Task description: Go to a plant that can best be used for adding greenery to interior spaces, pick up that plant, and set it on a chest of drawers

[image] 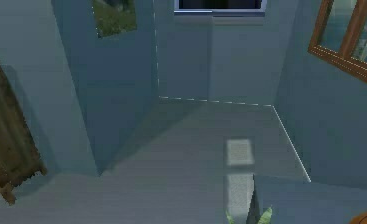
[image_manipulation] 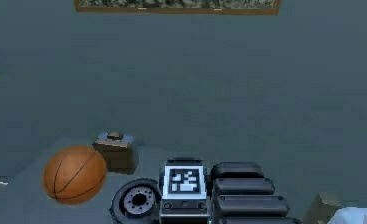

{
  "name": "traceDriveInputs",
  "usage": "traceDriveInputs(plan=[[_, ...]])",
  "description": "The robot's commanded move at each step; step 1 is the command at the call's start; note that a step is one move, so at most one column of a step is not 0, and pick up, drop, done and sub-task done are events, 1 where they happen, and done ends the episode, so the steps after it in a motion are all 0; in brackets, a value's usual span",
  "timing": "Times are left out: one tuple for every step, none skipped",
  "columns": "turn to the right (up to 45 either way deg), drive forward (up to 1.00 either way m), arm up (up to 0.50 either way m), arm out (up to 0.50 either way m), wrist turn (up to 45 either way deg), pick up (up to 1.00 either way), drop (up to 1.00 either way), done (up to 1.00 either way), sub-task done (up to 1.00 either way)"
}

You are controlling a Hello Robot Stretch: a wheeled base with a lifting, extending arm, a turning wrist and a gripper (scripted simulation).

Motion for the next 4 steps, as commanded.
traceDriveInputs(plan=[[9.0,0.0,0.0,0.0,0.0,0.0,0.0,0.0,0.0],[0.0,0.4,0.0,0.0,0.0,0.0,0.0,0.0,0.0],[45.0,0.0,0.0,0.0,0.0,0.0,0.0,0.0,0.0],[45.0,0.0,0.0,0.0,0.0,0.0,0.0,0.0,0.0]])
